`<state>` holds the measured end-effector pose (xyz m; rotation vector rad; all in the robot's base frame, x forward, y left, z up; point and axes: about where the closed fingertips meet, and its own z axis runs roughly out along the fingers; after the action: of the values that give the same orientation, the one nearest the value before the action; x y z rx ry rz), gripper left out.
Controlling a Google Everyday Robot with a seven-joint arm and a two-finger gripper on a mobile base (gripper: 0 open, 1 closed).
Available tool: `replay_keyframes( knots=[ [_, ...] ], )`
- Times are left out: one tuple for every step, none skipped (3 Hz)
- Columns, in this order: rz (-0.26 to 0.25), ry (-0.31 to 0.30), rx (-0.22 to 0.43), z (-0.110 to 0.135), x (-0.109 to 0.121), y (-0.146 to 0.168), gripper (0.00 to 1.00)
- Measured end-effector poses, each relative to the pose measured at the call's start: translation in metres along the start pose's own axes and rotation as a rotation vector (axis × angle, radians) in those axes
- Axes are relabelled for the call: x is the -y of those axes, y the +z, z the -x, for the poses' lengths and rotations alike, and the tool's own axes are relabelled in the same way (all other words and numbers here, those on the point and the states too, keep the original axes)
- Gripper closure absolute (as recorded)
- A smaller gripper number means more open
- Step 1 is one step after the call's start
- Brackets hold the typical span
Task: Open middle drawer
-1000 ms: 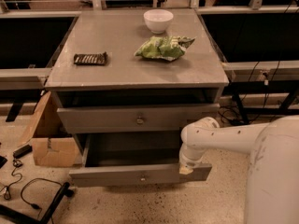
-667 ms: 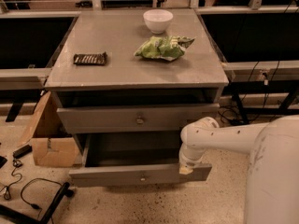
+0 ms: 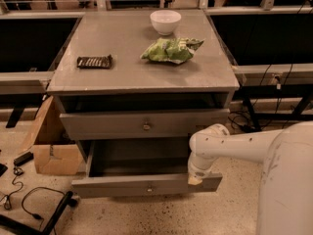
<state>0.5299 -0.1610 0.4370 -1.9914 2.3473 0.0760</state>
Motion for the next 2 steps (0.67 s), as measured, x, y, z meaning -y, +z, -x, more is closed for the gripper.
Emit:
replay_keyframes(
  knots=[
    [0.000,0.000,0.000,0.0000,0.0000,0.0000,0.73],
    [0.000,0.000,0.000,0.0000,0.0000,0.0000,0.50]
  ],
)
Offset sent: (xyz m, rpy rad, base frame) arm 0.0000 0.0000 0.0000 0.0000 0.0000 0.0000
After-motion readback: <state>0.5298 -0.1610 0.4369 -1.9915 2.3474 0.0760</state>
